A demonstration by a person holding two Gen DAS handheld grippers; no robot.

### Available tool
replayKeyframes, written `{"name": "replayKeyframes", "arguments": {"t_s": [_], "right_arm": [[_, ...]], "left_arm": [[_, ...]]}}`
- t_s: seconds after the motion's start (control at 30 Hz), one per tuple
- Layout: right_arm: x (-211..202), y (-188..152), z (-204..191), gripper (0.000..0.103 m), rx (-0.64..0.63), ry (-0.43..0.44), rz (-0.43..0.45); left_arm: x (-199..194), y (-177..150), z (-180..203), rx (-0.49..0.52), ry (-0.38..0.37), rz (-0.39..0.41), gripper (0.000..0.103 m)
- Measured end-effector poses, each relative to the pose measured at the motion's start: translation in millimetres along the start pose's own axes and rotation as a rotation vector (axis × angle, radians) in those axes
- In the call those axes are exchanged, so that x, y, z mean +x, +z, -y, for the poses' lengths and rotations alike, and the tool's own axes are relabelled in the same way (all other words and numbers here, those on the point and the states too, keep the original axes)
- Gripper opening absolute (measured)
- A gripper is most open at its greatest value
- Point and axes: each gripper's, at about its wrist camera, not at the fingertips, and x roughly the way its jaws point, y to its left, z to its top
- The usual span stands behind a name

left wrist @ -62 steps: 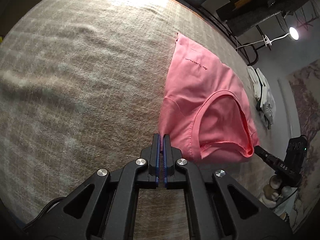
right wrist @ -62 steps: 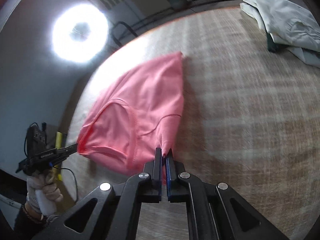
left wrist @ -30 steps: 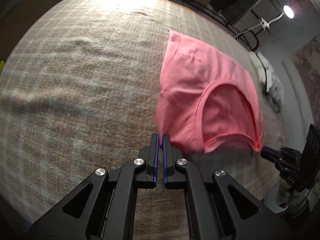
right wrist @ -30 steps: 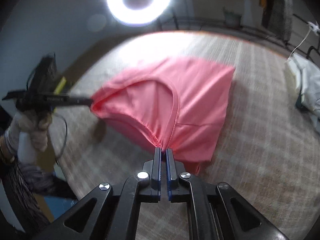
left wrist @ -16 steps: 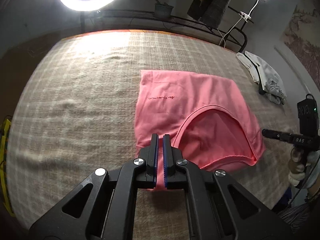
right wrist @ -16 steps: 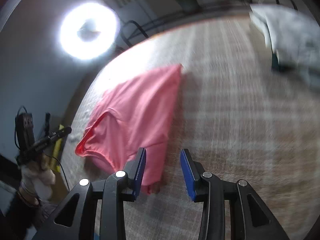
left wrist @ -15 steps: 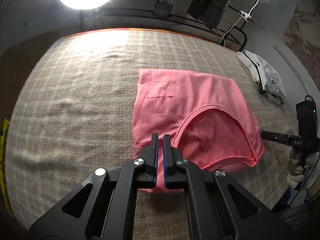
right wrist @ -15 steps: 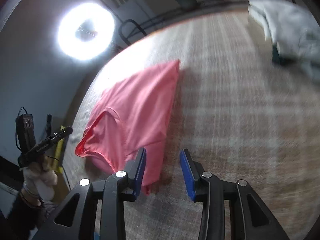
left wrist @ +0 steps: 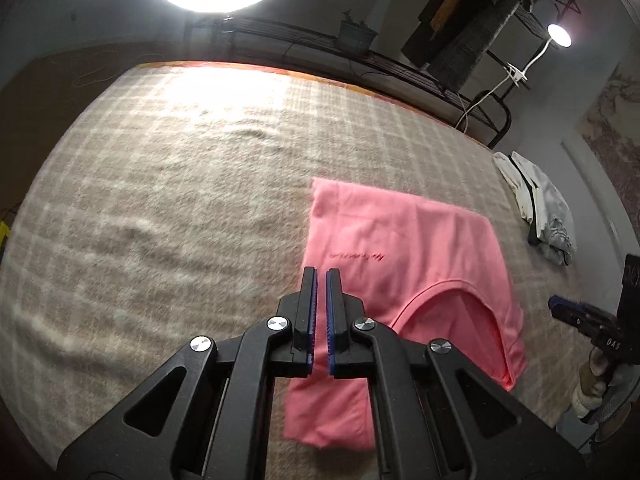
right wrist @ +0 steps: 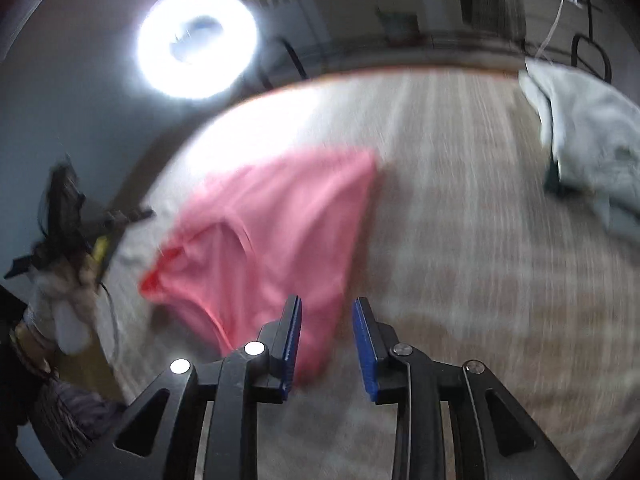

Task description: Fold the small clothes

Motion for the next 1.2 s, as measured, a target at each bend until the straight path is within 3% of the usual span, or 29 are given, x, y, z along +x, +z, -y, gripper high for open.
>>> {"name": "replayKeyframes", "arguments": {"t_s": [0.2, 0.3, 0.43, 0.57, 0.63, 0.7, 0.83, 0.93, 1.07, 1.2], "right_arm": [[22, 33, -18, 0.028, -0.055, -0.007, 0.051], [40, 49, -21, 0.028, -0.069, 0.013, 0.061], [71, 56, -20, 0.028, -0.101, -0.038, 0.029], [92, 49, -8, 0.026, -0.129, -0.119, -0.033], [92, 49, -5, 0.025, -0.143, -0.131, -0.039], [86, 54, -5, 0.026, -0.142, -0.142, -0.05], [65, 75, -17, 0.028, -0.149, -0.086, 0.045], [70, 91, -33, 0.028, -0.161, -0.043, 0.078], [99, 102, -48, 0.026, -0.172, -0.005, 0.064], [133, 100, -43, 0.026, -0.149, -0.015, 0.023]], "left_arm": [[31, 16, 20, 0.041, -0.022, -0.007, 0.0], [51, 19, 26, 0.07, 0.005, -0.026, 0.0], [78, 10, 28, 0.112, 0.063, -0.06, 0.002], [77, 10, 33, 0.177, 0.084, -0.047, 0.002], [72, 16, 33, 0.155, 0.107, -0.037, 0.002], [62, 28, 35, 0.111, 0.063, -0.008, 0.002], [53, 47, 63, 0.158, 0.009, 0.045, 0.002], [67, 52, 80, 0.152, -0.032, 0.037, 0.002], [97, 54, 86, 0.118, -0.04, -0.006, 0.002], [121, 48, 80, 0.108, -0.001, -0.042, 0.002]]}}
